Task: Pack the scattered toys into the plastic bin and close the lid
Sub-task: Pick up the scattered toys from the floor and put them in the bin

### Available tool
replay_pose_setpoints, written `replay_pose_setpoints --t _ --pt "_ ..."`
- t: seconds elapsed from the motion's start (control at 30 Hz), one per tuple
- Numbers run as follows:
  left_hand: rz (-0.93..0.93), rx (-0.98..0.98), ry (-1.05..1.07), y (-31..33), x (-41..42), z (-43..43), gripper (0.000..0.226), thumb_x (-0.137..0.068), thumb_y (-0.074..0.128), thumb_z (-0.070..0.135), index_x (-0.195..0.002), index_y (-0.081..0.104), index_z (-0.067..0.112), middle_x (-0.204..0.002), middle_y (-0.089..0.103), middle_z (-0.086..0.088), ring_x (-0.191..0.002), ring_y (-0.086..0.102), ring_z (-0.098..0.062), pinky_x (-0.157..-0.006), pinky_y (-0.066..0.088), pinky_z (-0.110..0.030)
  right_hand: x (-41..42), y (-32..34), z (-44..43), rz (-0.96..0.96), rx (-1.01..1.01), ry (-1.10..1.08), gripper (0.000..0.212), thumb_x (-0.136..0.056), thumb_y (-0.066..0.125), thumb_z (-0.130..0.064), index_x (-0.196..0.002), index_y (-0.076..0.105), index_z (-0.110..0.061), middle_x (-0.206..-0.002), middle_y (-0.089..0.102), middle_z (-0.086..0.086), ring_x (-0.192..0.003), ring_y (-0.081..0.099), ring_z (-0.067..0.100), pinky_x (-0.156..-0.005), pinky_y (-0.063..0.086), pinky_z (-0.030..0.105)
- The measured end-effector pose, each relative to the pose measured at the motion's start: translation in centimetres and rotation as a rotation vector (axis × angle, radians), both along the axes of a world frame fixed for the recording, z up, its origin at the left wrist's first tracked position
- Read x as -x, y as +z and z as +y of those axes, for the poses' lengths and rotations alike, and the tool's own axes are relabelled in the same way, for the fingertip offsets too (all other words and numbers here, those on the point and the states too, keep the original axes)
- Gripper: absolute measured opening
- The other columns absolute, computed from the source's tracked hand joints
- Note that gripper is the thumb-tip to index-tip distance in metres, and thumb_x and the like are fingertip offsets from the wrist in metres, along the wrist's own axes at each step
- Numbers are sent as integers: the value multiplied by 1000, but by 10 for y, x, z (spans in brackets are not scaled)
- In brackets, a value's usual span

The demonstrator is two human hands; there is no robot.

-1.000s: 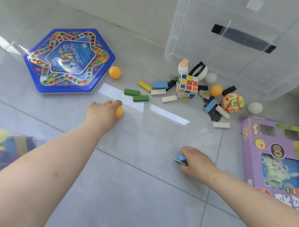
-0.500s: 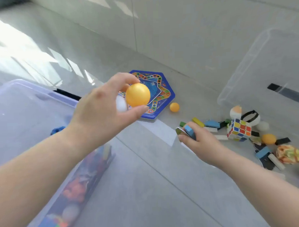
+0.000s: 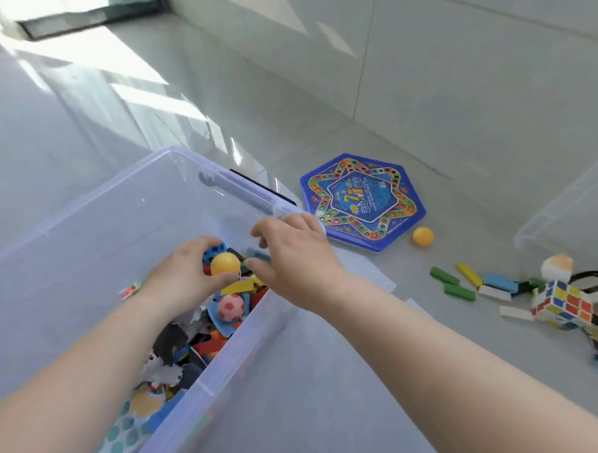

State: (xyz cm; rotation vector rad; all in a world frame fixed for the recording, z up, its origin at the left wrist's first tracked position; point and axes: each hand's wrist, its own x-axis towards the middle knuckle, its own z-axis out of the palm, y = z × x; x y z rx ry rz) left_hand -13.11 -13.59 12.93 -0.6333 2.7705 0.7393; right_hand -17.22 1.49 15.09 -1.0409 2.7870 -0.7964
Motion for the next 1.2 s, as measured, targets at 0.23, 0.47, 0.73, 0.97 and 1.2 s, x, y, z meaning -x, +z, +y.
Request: replay_pose_setpoints --t 0.23,0.47,0.73,0.97,1.2 --pt "366 -43 19 19 6 21 17 -90 52 16 -101 65 15 -92 62 -2 -92 54 -20 -77 34 -24 11 -18 75 128 169 -141 38 -77 46 -24 -103 61 1 -100 67 16 -96 55 22 -84 41 27" --pt "534 -208 -457 54 26 122 10 -69 47 44 -71 56 39 -72 57 44 -74 47 29 -71 31 10 24 -65 225 -289 -347 -418 36 -92 43 -20 -127 44 -11 -135 41 7 -125 38 24 -101 31 30" --pt "-71 260 -858 26 62 256 26 -92 46 27 -115 58 24 -115 60 11 -108 53 -6 -88 38 -19 3 -93 320 -624 -279 -640 36 -93 42 -15 -129 45 -13 -139 41 6 -126 40 22 -98 37 28" --pt "-273 435 -873 14 94 274 41 -95 41 22 -135 37 26 -144 34 7 -130 40 -14 -100 37 -29 16 -85 333 -598 -285 -468 49 -93 37 -8 -141 31 -17 -149 30 2 -135 29 21 -109 29 28" --pt "-189 332 -715 -67 155 281 63 -92 46 18 -145 13 26 -157 1 -1 -140 22 -28 -108 31 -39 36 -127 321 -575 -258 -432 67 -93 42 -10 -147 5 -23 -158 -6 -3 -145 5 14 -115 13 25"
